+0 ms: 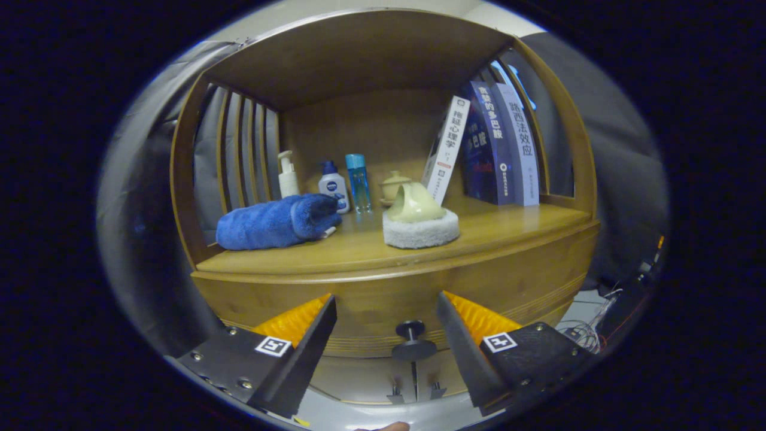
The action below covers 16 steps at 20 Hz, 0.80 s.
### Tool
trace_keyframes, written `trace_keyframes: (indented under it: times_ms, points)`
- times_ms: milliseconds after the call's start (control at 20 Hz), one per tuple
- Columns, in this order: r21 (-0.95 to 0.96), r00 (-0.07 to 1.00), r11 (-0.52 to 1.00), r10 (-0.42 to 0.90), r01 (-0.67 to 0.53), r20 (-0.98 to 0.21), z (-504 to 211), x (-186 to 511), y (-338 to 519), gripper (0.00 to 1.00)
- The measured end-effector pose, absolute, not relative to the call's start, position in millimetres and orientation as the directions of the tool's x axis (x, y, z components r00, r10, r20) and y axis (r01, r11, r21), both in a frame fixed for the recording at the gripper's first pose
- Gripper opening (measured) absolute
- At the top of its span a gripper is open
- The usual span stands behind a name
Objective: Pull open the drawer, take out the items inside it, and place them on the countertop above the cabinet.
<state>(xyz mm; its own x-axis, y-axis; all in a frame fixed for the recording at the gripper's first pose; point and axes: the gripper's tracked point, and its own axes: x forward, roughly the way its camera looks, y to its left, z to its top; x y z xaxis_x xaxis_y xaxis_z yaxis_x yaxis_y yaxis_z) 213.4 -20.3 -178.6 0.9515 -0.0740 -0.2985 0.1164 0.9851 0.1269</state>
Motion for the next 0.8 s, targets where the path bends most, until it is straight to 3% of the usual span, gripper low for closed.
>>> trace_keyframes:
  times_ms: [600,800]
  points:
    - [0.044,0.977,0.981,-0.182,0.188,-0.108,-30.5,130.1,-44.1,1.00]
    - [0.005,0.987,0.988,-0.154,0.155,-0.047,16.4,103.0,-36.8,1.00]
